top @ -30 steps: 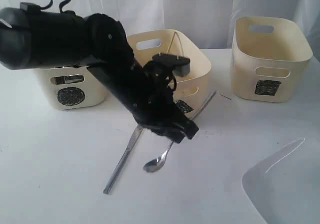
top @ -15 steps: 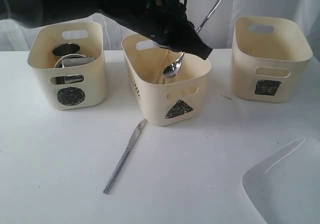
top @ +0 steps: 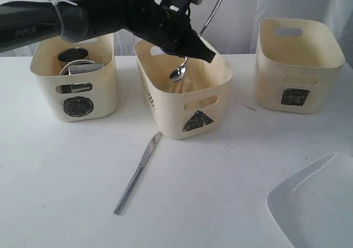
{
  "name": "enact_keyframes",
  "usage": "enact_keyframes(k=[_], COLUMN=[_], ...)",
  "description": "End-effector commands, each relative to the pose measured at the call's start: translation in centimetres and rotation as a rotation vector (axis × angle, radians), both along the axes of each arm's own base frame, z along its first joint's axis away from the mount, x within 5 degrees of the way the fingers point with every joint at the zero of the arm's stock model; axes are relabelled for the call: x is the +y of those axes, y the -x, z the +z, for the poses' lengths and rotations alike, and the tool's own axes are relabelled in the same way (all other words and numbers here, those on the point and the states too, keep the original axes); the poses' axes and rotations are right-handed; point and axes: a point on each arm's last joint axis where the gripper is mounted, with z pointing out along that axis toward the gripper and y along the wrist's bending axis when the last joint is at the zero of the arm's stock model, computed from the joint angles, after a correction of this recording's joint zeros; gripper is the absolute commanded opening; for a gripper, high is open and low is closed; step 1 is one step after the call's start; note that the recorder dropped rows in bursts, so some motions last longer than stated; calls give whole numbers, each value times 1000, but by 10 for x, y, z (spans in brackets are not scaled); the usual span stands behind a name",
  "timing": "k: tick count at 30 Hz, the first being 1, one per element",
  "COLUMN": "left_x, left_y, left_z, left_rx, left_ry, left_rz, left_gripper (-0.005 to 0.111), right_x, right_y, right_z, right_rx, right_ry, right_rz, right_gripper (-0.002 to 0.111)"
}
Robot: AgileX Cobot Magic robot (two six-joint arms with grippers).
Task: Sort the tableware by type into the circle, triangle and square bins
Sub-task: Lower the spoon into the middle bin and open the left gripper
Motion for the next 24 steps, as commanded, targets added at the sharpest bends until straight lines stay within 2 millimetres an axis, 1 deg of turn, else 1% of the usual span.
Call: enact_keyframes(k=[1,4,7,9,12,14,16,22,24], left_x=[5,6,6,6,9,13,18,34,39], left_y=[-4,-4,-3,-1,5,11,18,42,48], left_z=[-5,-4,-2,-1,1,6,15,58,66], left_rx=[46,54,86,121,180,222,240,237,246], left_ry=[-22,-28,-17,-10,-54,-85,-102,-102,-111], left_rz=[16,15,28,33,22,16,9,-3,-6], left_gripper=[9,22,31,33,32,32,32,32,32], right_x=[0,0,0,0,0,0,0,0,0], right_y=[0,0,0,0,0,0,0,0,0], right_z=[-2,-2,-2,-2,-2,-2,-2,-2,-2], right_rx=[-4,-4,-4,-4,-4,-4,-4,-4,-4], right_ry=[7,7,7,7,7,7,7,7,7], right_rz=[4,4,4,4,4,4,4,4,4], right_gripper=[0,0,0,0,0,0,0,0,0])
